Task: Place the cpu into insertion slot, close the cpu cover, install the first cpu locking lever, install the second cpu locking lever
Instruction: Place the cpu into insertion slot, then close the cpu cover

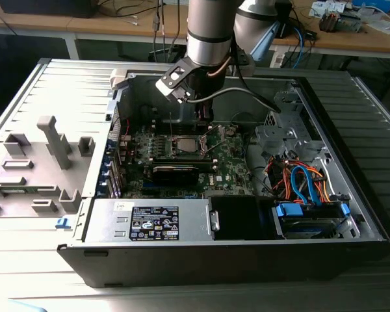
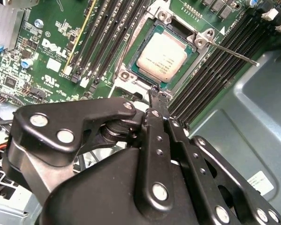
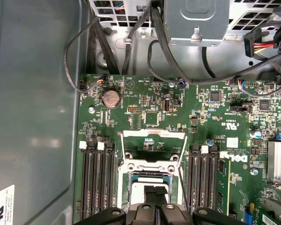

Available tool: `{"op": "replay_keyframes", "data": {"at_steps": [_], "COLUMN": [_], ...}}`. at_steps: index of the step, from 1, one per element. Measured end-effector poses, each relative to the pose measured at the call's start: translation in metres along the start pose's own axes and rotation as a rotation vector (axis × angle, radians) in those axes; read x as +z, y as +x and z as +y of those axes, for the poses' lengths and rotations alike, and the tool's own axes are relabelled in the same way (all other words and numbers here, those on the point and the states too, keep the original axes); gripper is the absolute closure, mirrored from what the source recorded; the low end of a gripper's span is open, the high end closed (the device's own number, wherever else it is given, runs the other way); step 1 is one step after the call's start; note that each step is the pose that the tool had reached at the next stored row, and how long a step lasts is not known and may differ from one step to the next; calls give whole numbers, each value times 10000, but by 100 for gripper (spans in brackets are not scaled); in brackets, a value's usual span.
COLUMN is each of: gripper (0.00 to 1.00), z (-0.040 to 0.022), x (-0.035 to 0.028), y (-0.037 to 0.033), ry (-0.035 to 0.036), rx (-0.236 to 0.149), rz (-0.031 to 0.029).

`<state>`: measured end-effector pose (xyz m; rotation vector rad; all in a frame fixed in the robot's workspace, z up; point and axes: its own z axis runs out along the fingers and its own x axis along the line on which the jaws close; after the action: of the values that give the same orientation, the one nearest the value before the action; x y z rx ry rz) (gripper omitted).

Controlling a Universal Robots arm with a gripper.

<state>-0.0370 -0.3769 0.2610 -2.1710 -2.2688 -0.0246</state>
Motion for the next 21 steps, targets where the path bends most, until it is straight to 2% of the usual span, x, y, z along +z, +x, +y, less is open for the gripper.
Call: {"op": "replay_keyframes", "data": {"at_steps": [13, 18, 21], "gripper": [89, 89, 89], "z": [4, 41, 112], "x": [-1, -1, -2], "y": [-1, -10, -14], "ry": [1, 3, 3], "rx": [-1, 0, 0], "rz": [-2, -3, -4]}}
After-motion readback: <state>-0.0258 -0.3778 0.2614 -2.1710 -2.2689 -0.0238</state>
